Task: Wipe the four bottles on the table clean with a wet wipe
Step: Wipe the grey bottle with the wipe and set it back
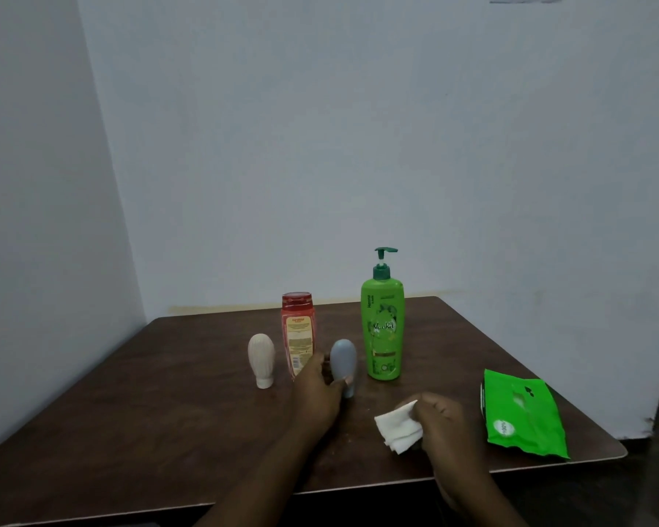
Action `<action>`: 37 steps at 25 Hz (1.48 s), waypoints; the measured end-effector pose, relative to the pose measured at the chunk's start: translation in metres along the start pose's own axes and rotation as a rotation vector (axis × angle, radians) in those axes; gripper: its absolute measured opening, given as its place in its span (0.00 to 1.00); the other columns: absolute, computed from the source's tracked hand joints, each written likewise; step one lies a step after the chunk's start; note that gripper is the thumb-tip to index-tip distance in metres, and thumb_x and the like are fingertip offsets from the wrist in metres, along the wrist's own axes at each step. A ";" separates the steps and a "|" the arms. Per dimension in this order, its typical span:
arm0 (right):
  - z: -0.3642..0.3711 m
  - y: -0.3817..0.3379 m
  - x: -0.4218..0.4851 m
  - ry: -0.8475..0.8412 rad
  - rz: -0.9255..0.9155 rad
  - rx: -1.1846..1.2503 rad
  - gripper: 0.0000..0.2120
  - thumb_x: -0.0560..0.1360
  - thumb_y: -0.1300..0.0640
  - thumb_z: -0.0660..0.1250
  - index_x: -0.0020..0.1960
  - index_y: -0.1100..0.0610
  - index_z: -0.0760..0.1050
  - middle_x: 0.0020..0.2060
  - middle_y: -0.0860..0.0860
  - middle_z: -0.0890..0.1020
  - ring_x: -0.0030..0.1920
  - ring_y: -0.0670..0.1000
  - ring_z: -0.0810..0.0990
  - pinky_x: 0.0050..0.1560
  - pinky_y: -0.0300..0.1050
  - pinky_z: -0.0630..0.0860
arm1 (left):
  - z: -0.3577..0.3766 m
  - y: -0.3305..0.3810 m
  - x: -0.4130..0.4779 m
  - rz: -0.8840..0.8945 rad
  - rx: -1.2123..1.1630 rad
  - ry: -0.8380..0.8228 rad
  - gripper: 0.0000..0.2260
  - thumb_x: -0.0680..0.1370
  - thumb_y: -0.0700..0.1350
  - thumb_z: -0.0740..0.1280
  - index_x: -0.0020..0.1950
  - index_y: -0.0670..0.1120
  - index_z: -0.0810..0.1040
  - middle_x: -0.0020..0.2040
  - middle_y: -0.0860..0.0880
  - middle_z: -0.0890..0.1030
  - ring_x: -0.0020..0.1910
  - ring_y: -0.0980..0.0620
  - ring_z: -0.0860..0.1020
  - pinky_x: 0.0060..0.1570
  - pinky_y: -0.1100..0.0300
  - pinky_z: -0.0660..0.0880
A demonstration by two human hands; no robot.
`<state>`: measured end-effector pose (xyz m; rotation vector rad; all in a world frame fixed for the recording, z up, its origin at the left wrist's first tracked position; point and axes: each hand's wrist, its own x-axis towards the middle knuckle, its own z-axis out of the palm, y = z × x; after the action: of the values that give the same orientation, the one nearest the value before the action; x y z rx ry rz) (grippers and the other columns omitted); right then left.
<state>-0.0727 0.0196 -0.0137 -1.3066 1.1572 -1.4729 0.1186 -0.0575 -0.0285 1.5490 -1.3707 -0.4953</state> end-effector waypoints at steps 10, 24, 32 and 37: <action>0.001 0.008 0.002 -0.016 0.007 -0.033 0.13 0.75 0.71 0.59 0.37 0.66 0.81 0.27 0.56 0.82 0.26 0.47 0.79 0.26 0.36 0.73 | 0.017 0.005 0.017 -0.046 0.075 0.046 0.14 0.77 0.38 0.70 0.62 0.44 0.74 0.62 0.44 0.82 0.58 0.47 0.80 0.56 0.50 0.78; 0.002 0.007 -0.001 -0.033 -0.010 -0.060 0.13 0.75 0.71 0.59 0.40 0.67 0.81 0.25 0.53 0.82 0.24 0.44 0.79 0.25 0.32 0.71 | 0.028 -0.003 0.029 -0.046 0.141 0.051 0.16 0.77 0.40 0.72 0.63 0.42 0.74 0.62 0.43 0.82 0.59 0.44 0.81 0.51 0.55 0.76; 0.001 0.002 -0.002 -0.046 0.008 -0.026 0.12 0.76 0.72 0.58 0.41 0.69 0.80 0.24 0.52 0.81 0.23 0.45 0.79 0.23 0.33 0.72 | 0.031 -0.003 0.030 -0.051 0.145 0.043 0.15 0.77 0.40 0.73 0.62 0.42 0.74 0.61 0.43 0.82 0.58 0.45 0.80 0.51 0.55 0.77; 0.001 0.012 0.002 -0.012 -0.017 -0.076 0.15 0.74 0.70 0.59 0.37 0.62 0.82 0.29 0.57 0.83 0.28 0.49 0.81 0.27 0.37 0.74 | 0.030 -0.004 0.028 -0.019 0.156 0.048 0.20 0.75 0.43 0.77 0.62 0.42 0.73 0.59 0.44 0.82 0.56 0.47 0.80 0.48 0.57 0.75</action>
<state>-0.0713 0.0151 -0.0245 -1.3778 1.2079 -1.4436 0.1041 -0.0952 -0.0373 1.6906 -1.3857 -0.3671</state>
